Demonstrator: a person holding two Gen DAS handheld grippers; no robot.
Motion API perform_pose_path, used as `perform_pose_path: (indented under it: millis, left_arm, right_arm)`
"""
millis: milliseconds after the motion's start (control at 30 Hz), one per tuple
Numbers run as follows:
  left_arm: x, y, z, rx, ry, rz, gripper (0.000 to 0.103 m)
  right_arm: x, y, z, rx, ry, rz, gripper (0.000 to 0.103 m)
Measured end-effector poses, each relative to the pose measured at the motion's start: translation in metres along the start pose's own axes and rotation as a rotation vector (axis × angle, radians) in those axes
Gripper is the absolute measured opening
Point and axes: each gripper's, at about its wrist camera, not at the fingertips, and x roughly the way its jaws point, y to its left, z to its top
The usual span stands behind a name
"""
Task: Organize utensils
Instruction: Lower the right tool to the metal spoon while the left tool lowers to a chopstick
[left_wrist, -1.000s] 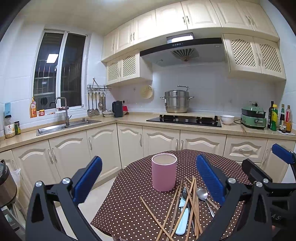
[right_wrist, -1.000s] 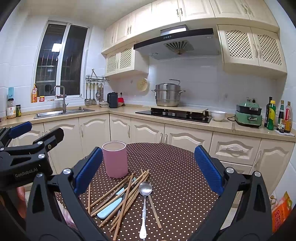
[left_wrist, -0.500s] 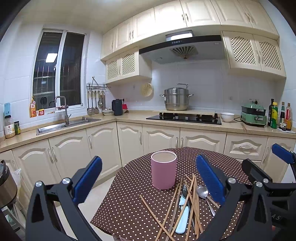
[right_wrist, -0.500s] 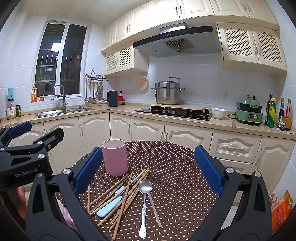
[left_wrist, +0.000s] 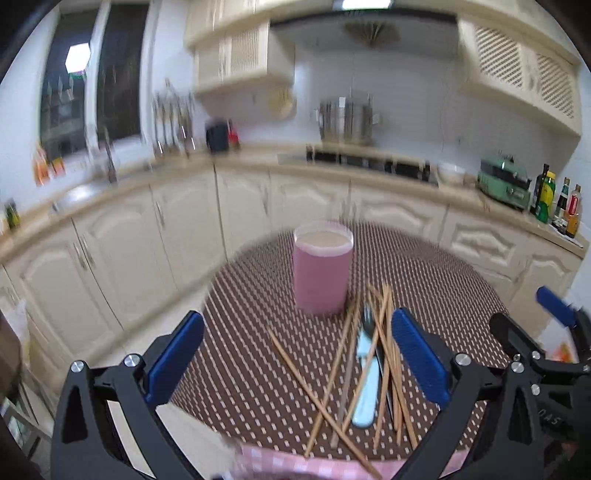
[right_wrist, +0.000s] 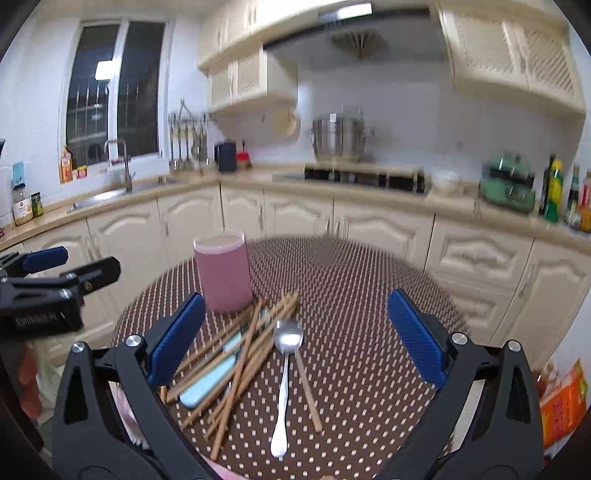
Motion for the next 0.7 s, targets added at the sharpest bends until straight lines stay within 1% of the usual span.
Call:
perform_pose_path:
  millis: [33,67,133,167,233,300,367,400,467,533,567,600,633,700]
  left_arm:
    - [0.01,0.008,0.001,-0.031,0.055,-0.028,0.099]
    - [0.017,0.013,-0.001,-0.049,0.084,-0.032,0.099]
    - [0.03,0.019,-0.004,-0.061,0.127,-0.014,0.099]
    - [0.039,0.022,-0.005,-0.057,0.161,0.005,0.098]
    - [0.054,0.027,-0.008,-0.061,0.22,0.011,0.09]
    - [0.076,0.032,-0.015,-0.09,0.299,-0.031,0.072]
    - [0.092,0.036,-0.025,-0.121,0.371,-0.048,0.064]
    - [0.099,0.036,-0.029,-0.129,0.396,-0.066,0.062]
    - [0.11,0.032,-0.038,-0.12,0.426,-0.07,0.058]
    - [0.119,0.026,-0.041,-0.106,0.441,-0.079,0.056]
    - [0.125,0.025,-0.042,-0.106,0.454,-0.083,0.053]
    - [0.132,0.025,-0.045,-0.116,0.469,-0.094,0.047]
    - [0.137,0.028,-0.043,-0.129,0.481,-0.102,0.044]
    - [0.146,0.032,-0.044,-0.156,0.504,-0.093,0.03]
  right_arm:
    - [0.006,-0.004,-0.003,0.021,0.035,0.012,0.097]
    - [0.01,-0.007,-0.005,0.035,0.057,0.019,0.097]
    - [0.018,-0.014,-0.011,0.054,0.098,0.025,0.097]
    - [0.021,-0.015,-0.013,0.053,0.109,0.021,0.097]
    - [0.028,-0.018,-0.018,0.051,0.139,0.016,0.097]
    - [0.034,-0.023,-0.021,0.062,0.177,0.03,0.097]
    - [0.041,-0.028,-0.026,0.073,0.212,0.038,0.097]
    - [0.045,-0.03,-0.029,0.073,0.228,0.034,0.097]
    - [0.052,-0.034,-0.034,0.064,0.258,0.019,0.097]
    - [0.058,-0.038,-0.039,0.06,0.283,0.014,0.097]
    - [0.061,-0.04,-0.041,0.057,0.299,0.012,0.097]
    - [0.064,-0.041,-0.043,0.051,0.314,0.011,0.097]
    - [0.066,-0.041,-0.045,0.045,0.323,0.011,0.097]
    - [0.069,-0.042,-0.048,0.035,0.342,0.012,0.097]
